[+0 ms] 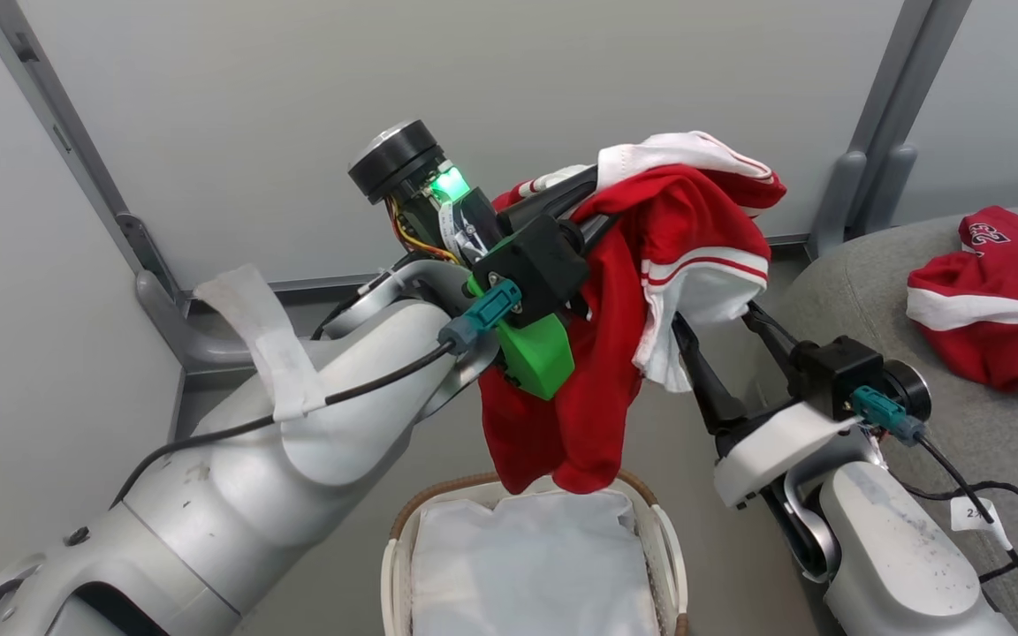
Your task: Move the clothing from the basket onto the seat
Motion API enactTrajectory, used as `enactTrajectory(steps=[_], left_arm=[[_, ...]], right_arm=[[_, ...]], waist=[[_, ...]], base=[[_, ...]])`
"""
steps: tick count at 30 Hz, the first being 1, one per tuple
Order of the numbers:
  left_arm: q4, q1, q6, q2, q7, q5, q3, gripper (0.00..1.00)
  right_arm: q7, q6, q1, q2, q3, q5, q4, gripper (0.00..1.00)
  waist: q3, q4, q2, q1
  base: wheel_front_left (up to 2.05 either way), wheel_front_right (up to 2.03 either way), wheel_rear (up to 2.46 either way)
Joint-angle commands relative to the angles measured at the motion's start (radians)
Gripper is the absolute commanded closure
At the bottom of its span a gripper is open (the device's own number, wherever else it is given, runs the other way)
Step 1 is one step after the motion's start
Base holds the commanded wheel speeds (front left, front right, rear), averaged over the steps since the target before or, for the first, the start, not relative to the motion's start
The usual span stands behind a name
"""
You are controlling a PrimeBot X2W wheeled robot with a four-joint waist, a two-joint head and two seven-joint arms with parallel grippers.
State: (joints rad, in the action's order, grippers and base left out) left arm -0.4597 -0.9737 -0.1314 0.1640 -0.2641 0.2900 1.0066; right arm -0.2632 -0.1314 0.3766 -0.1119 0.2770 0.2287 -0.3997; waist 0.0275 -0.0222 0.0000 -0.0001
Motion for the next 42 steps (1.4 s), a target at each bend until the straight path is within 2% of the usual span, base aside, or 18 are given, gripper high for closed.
enactTrajectory(steps=[1, 12, 13, 15, 16, 18, 19, 29, 42], left_arm=[[0.009, 0.016, 0.002, 0.003, 0.0, 0.005, 0.005, 1.0], [0.065, 0.033, 0.002, 0.018, 0.0, 0.039, 0.052, 1.0], [0.064, 0.035, 0.002, 0.02, 0.0, 0.044, 0.054, 1.0], [0.062, 0.039, 0.002, 0.023, 0.0, 0.052, 0.055, 1.0], [0.061, 0.043, 0.002, 0.024, 0.0, 0.055, 0.057, 1.0], [0.059, 0.051, 0.002, 0.026, 0.0, 0.062, 0.059, 1.0], [0.059, 0.054, 0.002, 0.027, 0.0, 0.065, 0.059, 1.0], [0.073, 0.117, 0.007, 0.03, 0.0, 0.096, 0.019, 1.0], [0.082, 0.33, 0.044, -0.035, 0.0, 0.117, -0.082, 1.0]], right_arm=[[-0.002, 0.001, 0.017, -0.008, 0.016, 0.015, -0.003, 0.0], [-0.002, 0.001, 0.134, -0.032, 0.085, -0.015, -0.012, 0.0], [-0.002, 0.001, 0.142, -0.032, 0.088, -0.016, -0.01, 0.31], [-0.002, 0.001, 0.155, -0.031, 0.098, -0.015, -0.009, 0.67], [-0.002, 0.001, 0.162, -0.033, 0.1, -0.015, -0.01, 0.72], [-0.002, 0.001, 0.174, -0.036, 0.099, -0.018, -0.009, 0.94], [-0.002, 0.001, 0.175, -0.036, 0.096, -0.02, -0.008, 1.0], [-0.002, 0.001, 0.176, -0.027, 0.06, -0.05, 0.009, 1.0], [-0.002, 0.001, 0.163, -0.044, 0.005, -0.078, 0.068, 1.0]], waist=[[-0.003, -0.002, 0.0, 0.0001], [-0.018, -0.017, 0.0, 0.0001], [-0.019, -0.018, 0.0, 0.0001], [-0.021, -0.019, 0.0, 0.0001], [-0.023, -0.019, 0.0, 0.0001], [-0.026, -0.02, 0.0, 0.0001], [-0.027, -0.021, 0.0, 0.0001], [-0.038, -0.02, 0.0, 0.0001], [-0.063, -0.019, 0.0, 0.0001]], base=[[0.0, 0.0, 0.0], [0.0, 0.0, 0.0], [0.0, 0.0, 0.0], [0.0, 0.0, 0.0], [0.0, 0.0, 0.0], [0.0, 0.0, 0.0], [0.0, 0.0, 0.0], [0.0, 0.0, 0.0], [0.0, 0.0, 0.0]])
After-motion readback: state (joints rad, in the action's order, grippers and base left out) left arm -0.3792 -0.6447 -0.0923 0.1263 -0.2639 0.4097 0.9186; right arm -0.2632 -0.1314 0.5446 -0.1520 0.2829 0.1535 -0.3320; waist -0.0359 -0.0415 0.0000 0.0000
